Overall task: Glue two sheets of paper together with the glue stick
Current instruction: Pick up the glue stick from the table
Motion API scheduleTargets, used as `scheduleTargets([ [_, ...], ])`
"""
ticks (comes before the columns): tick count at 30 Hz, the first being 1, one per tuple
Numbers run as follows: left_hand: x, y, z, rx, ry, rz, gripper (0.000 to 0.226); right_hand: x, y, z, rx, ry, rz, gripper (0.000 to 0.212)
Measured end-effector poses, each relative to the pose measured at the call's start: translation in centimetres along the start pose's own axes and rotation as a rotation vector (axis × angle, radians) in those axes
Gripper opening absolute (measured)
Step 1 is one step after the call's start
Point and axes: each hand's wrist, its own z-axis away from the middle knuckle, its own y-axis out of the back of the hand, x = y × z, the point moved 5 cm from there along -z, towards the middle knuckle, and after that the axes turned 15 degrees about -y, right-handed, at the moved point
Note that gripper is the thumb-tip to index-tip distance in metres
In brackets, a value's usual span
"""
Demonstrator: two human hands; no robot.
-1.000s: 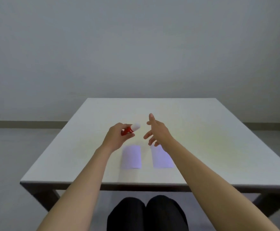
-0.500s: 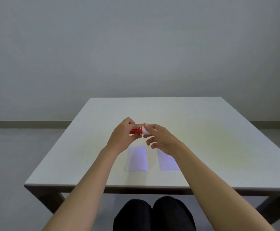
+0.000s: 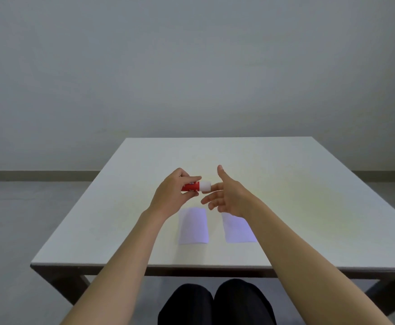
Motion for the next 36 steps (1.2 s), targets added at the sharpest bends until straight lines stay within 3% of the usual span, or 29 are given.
scheduleTargets([
  [5, -0.2, -0.1, 0.1, -0.008, -0.021, -0.021, 0.043, -0.4, 0.3, -0.2, -0.022, 0.112, 0.023, 0.015],
  [8, -0.6, -0.1, 0.0, 0.02, -0.006, -0.002, 0.044, -0.8, 0.7, 0.1, 0.017, 0.132, 0.034, 0.042],
  [11, -0.6, -0.6, -0.3, 0.012, -0.018, 0.012, 0.045, -0.8, 0.6, 0.1, 0.115, 0.045, 0.122, 0.056],
  [13, -0.7, -0.8, -0.4, -0.001, -0.024, 0.013, 0.045, -1.1, 0.2, 0.1, 0.123, 0.084, 0.184, 0.047],
  [17, -1.9, -1.0, -0.1, -0.016, 0.07, 0.011, 0.044, -1.9, 0.5, 0.2, 0.095, 0.31, 0.206, 0.011],
  [19, -2.8, -1.0, 0.4, -0.026, 0.144, 0.009, 0.04, -2.5, 1.8, 0.2, 0.124, 0.367, 0.136, 0.017],
  [22, -3.7, -1.1, 1.2, 0.018, 0.215, 0.13, 0.022, -2.8, 5.2, -0.6, 0.334, 0.366, 0.049, 0.027],
  [25, -3.9, -1.0, 1.4, 0.131, 0.294, 0.322, 0.012, -2.0, 8.9, -1.7, 0.61, 0.313, 0.062, 0.028],
  [28, -4.2, -0.6, 1.5, 0.298, 0.399, 0.496, 0.011, -0.5, 11.1, -2.3, 0.786, 0.295, 0.155, 0.026],
  [31, -4.3, -0.5, 1.7, 0.446, 0.457, 0.763, 0.01, 0.8, 11.7, -2.4, 0.869, 0.323, 0.339, 0.023],
  [36, -3.9, -0.3, 2.0, 0.429, 0.415, 0.733, 0.008, 2.4, 11.1, -2.9, 0.889, 0.35, 0.627, 0.026],
])
